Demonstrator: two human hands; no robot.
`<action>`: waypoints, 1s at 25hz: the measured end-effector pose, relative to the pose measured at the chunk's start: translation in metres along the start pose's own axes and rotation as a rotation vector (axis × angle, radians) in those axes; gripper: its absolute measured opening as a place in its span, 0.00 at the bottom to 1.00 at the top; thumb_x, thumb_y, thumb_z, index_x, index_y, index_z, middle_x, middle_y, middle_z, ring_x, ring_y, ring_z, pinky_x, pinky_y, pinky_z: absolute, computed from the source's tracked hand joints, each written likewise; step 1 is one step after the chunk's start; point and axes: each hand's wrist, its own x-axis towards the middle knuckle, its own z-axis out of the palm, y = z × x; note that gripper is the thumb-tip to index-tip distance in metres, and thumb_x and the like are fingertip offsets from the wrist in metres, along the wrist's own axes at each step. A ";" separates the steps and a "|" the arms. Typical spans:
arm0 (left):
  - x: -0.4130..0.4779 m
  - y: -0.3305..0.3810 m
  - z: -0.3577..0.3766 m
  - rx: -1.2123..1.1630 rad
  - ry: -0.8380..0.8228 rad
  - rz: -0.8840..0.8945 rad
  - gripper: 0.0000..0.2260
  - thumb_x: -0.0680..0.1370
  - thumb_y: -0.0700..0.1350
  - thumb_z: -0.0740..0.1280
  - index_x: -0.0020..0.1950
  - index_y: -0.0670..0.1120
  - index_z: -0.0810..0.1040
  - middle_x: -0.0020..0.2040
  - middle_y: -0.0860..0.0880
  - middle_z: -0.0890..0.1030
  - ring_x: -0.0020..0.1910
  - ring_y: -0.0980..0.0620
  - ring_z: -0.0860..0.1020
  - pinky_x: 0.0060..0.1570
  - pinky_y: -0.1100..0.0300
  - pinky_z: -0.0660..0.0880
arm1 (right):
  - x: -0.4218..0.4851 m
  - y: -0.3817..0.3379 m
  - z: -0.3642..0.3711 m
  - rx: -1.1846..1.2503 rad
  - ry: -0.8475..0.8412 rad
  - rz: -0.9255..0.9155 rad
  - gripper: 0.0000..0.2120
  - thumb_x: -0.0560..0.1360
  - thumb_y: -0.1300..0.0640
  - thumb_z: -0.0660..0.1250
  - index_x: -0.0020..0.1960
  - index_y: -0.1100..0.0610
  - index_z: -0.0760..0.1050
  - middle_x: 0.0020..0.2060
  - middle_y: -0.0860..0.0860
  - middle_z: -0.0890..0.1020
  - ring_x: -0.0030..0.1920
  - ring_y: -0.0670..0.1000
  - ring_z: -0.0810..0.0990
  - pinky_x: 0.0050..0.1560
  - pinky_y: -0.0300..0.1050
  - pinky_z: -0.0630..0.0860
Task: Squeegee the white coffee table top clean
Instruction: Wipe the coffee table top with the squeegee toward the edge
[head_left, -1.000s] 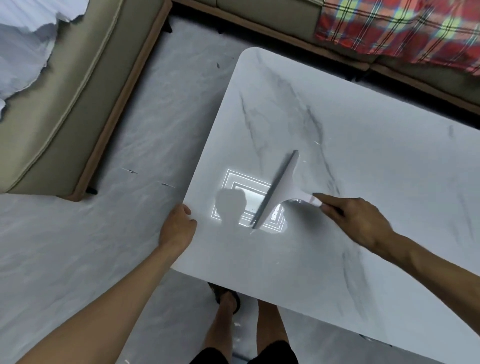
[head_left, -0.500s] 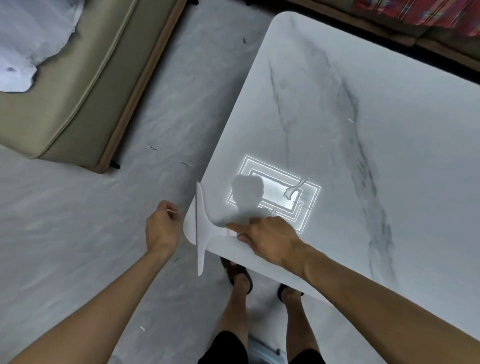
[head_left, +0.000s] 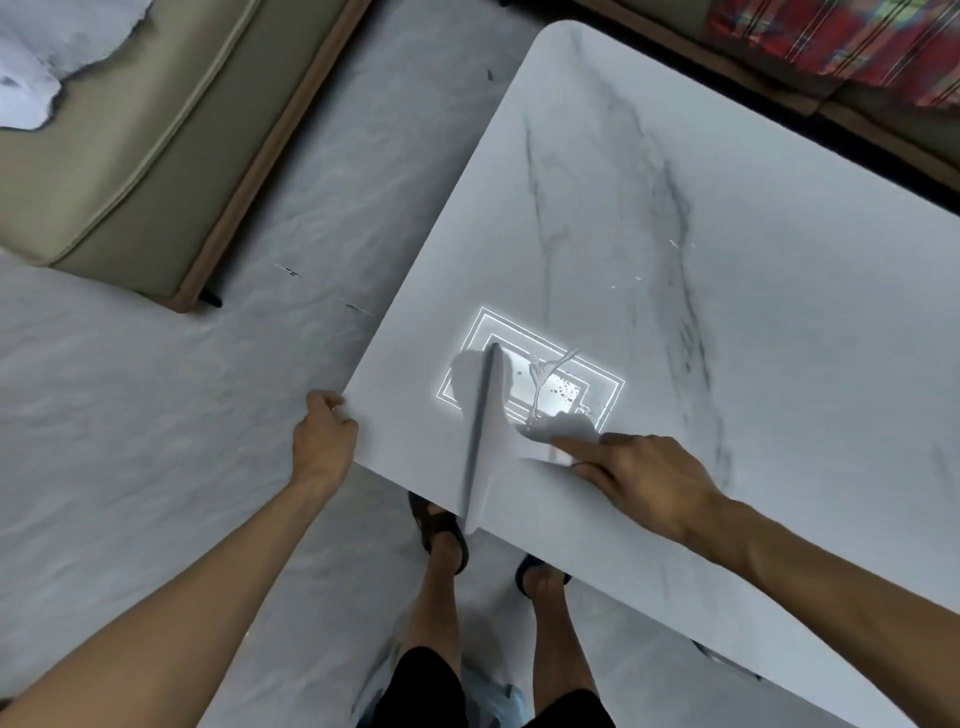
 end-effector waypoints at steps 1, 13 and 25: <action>-0.002 -0.002 -0.002 -0.034 0.023 -0.014 0.14 0.76 0.35 0.60 0.61 0.43 0.69 0.58 0.41 0.78 0.46 0.47 0.73 0.45 0.57 0.68 | 0.018 -0.024 0.008 0.033 -0.031 -0.054 0.19 0.80 0.41 0.47 0.71 0.34 0.57 0.41 0.47 0.79 0.40 0.55 0.81 0.37 0.45 0.72; -0.011 -0.014 0.005 0.014 -0.102 -0.041 0.17 0.73 0.34 0.56 0.59 0.48 0.66 0.39 0.47 0.75 0.33 0.49 0.74 0.27 0.59 0.66 | 0.067 -0.062 0.037 0.038 -0.078 -0.127 0.19 0.82 0.44 0.48 0.72 0.33 0.56 0.47 0.51 0.80 0.47 0.57 0.80 0.44 0.49 0.74; -0.036 0.024 0.050 0.244 -0.179 0.335 0.14 0.72 0.32 0.61 0.55 0.45 0.68 0.57 0.47 0.72 0.54 0.48 0.73 0.50 0.57 0.71 | -0.031 0.030 0.005 -0.014 -0.004 0.066 0.18 0.81 0.41 0.49 0.70 0.30 0.59 0.40 0.43 0.77 0.40 0.52 0.80 0.37 0.45 0.75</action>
